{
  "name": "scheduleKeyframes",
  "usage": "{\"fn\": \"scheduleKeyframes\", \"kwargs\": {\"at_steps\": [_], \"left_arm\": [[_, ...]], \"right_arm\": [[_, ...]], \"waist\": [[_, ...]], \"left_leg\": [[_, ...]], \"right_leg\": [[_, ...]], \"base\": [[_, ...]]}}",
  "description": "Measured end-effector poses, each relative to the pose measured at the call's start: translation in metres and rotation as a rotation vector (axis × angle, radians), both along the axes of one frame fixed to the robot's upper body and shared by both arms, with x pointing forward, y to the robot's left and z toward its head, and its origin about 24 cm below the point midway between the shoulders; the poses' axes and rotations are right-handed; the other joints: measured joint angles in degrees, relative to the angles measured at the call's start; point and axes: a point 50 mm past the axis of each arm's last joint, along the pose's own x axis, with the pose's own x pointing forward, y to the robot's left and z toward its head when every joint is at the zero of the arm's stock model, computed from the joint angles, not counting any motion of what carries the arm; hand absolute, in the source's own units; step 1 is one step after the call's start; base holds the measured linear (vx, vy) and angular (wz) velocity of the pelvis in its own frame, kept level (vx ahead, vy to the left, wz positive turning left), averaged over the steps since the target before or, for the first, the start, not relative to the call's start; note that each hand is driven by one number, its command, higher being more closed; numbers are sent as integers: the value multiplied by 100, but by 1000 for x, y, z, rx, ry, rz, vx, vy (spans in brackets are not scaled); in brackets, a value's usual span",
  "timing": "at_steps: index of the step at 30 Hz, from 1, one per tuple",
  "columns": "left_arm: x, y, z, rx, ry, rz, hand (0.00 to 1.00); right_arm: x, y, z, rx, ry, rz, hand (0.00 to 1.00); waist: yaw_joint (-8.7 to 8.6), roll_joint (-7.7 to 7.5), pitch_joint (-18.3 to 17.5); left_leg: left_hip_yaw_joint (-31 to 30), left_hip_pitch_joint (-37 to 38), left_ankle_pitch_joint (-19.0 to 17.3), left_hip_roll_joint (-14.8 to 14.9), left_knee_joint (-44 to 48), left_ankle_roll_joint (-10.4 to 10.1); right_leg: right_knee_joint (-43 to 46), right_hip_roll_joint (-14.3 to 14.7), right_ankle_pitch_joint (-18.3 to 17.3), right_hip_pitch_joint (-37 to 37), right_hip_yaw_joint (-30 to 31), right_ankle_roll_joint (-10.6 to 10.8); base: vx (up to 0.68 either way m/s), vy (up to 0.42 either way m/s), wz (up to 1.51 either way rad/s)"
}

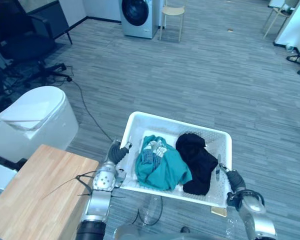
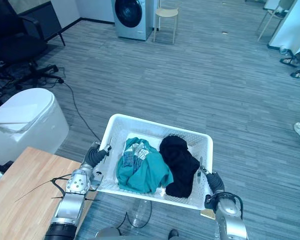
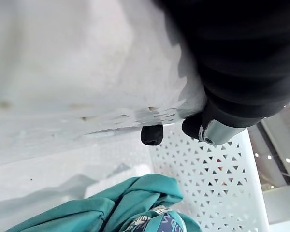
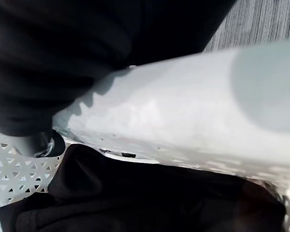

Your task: Pick up the laundry basket with both hands and put the clothes into the washing machine.

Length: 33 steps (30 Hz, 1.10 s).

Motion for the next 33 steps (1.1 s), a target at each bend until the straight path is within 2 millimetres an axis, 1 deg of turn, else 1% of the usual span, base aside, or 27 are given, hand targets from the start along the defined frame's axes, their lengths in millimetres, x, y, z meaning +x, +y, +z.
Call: {"fn": "scheduleKeyframes", "kwargs": {"at_steps": [2, 3, 5, 8, 14, 21, 22, 23, 24, 25, 26, 27, 28, 29, 30, 31, 32, 33], "left_arm": [[-7, 4, 4, 4, -15, 16, 100], [-7, 4, 6, 7, -24, 16, 100], [-7, 7, 9, 10, -36, 26, 100], [-7, 6, 9, 9, -36, 24, 100], [-6, 3, 9, -3, -40, 20, 100], [-5, -2, 16, -5, -72, 0, 100], [-5, -3, 17, -4, -72, -5, 100], [-5, -4, 17, -5, -73, -5, 100], [-5, -4, 16, -7, -72, -6, 100], [-5, -3, 17, -9, -73, -4, 100], [-5, -2, 16, -10, -71, 2, 100], [-5, 0, 16, -13, -70, 10, 100], [-6, 2, 15, -27, -68, 20, 100], [-6, 0, 15, -40, -70, 23, 100], [-5, -5, 18, -67, -94, 25, 100], [-4, -9, 23, -100, -120, 30, 100], [-1, -12, 25, -110, -133, 25, 100], [3, -10, 27, -101, -138, 26, 100]], "right_arm": [[1, 5, -1, 16, -5, 1, 100], [2, 6, 0, 18, -11, 1, 100], [6, 9, 2, 26, -30, 3, 100], [5, 8, 1, 26, -27, 3, 100], [6, 7, 3, 28, -36, -2, 100], [10, 4, 7, 22, -59, -13, 100], [10, 3, 7, 22, -58, -17, 100], [11, 2, 7, 20, -60, -22, 100], [12, 2, 9, 15, -64, -21, 100], [12, 3, 8, 16, -64, -21, 100], [13, 4, 9, 15, -66, -19, 100], [14, 4, 11, 9, -72, -18, 100], [16, 4, 15, 3, -88, -17, 100], [17, 3, 17, -6, -96, -14, 100], [24, -1, 26, -35, -129, -7, 100], [33, -6, 36, -65, -161, 3, 100], [35, -9, 41, -77, -176, -1, 100], [36, -5, 38, -62, -173, -23, 100]], "waist": [[13, -14, 8], [13, -14, 8], [22, -26, 15], [10, -26, 15], [-9, -37, 15], [-33, -50, 8], [-39, -57, 13], [-28, -48, 18], [-29, -33, 38], [-33, -11, 58], [-30, 25, 103], [-31, 63, 127], [-16, 13, 191], [-9, -10, 179], [-17, -40, 180], [-2, 131, 189], [-10, 298, 208], [-17, 199, 326]], "left_leg": [[-32, 181, 128, -197, -307, 68], [-60, 180, 155, -243, -363, 67], [-84, 167, 250, -349, -543, 85], [-89, 154, 264, -382, -568, 87], [-108, 203, 281, -411, -673, 85], [-122, 278, 287, -455, -739, 85], [-150, 233, 250, -428, -604, 118], [-160, 103, 107, -328, -230, 135], [-161, 2, -25, -203, 156, 142], [-149, -143, -128, -32, 652, 141], [-154, -398, -141, 245, 1516, 123], [-162, -580, -80, 396, 2021, 115], [-182, -982, -24, 553, 2754, 178], [-171, -1048, -130, 481, 2577, 157], [-94, -1162, -190, 194, 1847, 178], [-102, -1186, -207, 49, 801, 139], [-175, -1159, -150, 100, 310, 17], [-184, -954, 227, 91, 342, -172]], "right_leg": [[-84, -135, 15, 97, -66, 30], [-92, -161, 12, 93, -99, 36], [-205, -229, 72, 70, -122, 138], [-249, -251, 94, 70, -130, 171], [-297, -250, 101, 108, -116, 172], [-348, -274, 107, 161, -111, 179], [-348, -271, 102, 156, -112, 180], [-339, -233, 70, 175, -101, 179], [-328, -179, 8, 227, -85, 195], [-274, -99, -120, 279, -64, 135], [-179, 16, -288, 357, 35, 87], [-157, 42, -349, 417, 130, 15], [-133, 47, -408, 477, 293, 90], [-108, -29, -446, 419, 373, 87], [-90, -225, -465, 221, 495, 81], [55, -162, -537, 33, 548, 100], [316, -83, -634, -90, 499, 60], [565, -268, -662, -114, 650, 303]], "base": [[-24, 56, 14], [-23, 43, 25], [-8, 31, 11], [3, 6, 2], [40, 9, -2], [0, 0, 0], [-17, 2, -4], [-25, -15, -11], [-22, -31, -17], [-20, -43, -26], [-34, -46, -26], [-31, 11, -41], [-6, 45, -37], [12, 102, -57], [44, 99, -78], [56, 73, -80], [116, 137, -68], [154, 119, -40]]}}
